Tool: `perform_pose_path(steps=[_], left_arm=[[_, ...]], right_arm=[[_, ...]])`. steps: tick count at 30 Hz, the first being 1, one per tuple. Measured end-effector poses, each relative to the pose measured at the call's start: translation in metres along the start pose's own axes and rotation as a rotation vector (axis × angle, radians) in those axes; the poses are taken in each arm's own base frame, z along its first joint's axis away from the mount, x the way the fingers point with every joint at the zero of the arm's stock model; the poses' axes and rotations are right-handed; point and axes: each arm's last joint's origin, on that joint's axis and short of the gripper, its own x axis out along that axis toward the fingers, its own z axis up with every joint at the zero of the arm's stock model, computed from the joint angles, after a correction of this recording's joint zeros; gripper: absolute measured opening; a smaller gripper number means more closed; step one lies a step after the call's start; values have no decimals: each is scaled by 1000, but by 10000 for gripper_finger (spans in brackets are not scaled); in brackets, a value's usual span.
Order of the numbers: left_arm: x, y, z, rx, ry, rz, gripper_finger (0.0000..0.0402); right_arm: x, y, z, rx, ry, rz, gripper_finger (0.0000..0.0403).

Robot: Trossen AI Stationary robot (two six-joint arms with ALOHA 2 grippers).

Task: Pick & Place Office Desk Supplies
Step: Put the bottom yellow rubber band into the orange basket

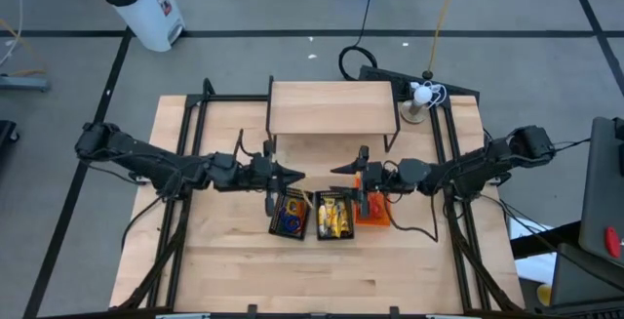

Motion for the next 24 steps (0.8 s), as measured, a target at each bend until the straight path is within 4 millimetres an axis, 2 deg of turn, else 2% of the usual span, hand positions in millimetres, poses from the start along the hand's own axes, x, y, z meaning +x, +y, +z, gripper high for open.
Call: perform_pose_path(steps=[5,10,17,24], left_arm=[[4,12,0,-8,2,-30,0],[11,17,-4,-10,-2,-30,0],[35,20,-17,-44,-59,-108,0],[63,18,-16,-40,-1,-150,0]], right_arm=[[2,-10,-2,24,20,3,199],[3,-9,-4,54,31,31,199],[9,-9,-14,71,54,23,199],[14,-7,-18,70,71,38,199]])
